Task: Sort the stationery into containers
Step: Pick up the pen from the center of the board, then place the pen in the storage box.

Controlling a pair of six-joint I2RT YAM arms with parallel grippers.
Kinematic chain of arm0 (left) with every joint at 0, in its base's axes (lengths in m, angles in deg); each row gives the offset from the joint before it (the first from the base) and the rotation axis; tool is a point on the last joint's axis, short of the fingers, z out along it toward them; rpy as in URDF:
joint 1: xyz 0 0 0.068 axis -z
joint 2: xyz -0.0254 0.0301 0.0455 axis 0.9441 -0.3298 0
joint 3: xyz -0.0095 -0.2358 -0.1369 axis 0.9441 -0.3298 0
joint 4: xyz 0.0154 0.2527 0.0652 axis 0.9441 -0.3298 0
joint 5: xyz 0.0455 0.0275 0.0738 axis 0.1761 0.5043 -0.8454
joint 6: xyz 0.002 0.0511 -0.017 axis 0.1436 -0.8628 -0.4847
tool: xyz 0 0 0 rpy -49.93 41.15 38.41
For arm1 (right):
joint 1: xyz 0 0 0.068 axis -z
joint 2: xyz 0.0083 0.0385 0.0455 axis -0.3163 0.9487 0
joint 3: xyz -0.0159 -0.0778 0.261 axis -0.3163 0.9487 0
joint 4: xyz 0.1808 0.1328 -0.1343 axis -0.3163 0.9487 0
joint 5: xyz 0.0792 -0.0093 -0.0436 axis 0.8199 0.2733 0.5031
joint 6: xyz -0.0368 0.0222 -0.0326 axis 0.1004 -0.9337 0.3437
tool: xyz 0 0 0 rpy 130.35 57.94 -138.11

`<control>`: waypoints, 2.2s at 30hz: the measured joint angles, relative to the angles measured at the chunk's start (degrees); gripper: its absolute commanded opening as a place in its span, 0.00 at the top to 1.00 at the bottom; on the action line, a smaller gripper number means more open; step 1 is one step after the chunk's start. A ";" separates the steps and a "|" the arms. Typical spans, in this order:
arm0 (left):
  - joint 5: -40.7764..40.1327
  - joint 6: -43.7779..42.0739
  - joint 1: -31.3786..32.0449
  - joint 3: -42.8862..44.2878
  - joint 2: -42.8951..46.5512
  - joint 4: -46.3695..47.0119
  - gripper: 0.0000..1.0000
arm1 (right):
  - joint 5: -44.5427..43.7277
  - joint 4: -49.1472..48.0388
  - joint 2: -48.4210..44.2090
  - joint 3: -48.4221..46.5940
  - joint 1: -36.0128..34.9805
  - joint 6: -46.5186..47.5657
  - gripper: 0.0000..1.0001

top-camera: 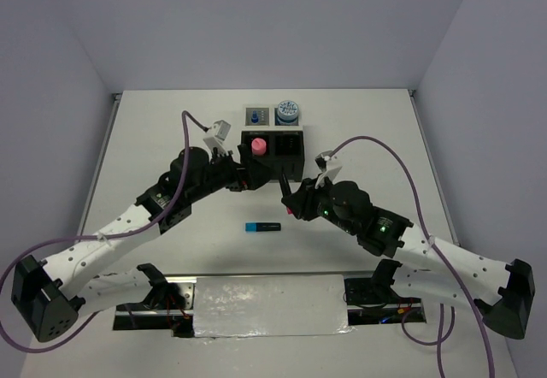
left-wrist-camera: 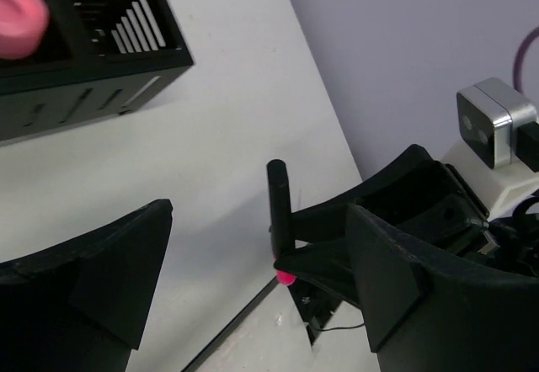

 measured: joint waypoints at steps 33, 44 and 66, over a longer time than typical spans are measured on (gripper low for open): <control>-11.15 -15.08 5.11 12.68 -17.81 12.61 1.00 | -11.26 0.22 -16.61 4.13 -0.61 -2.43 0.00; -23.21 -31.87 5.01 23.58 -37.64 24.24 0.92 | -13.20 7.48 -23.50 5.01 0.76 -2.78 0.00; -32.65 -32.87 3.41 18.95 -35.28 23.26 0.01 | -10.51 8.09 -20.96 5.05 0.85 -0.39 0.00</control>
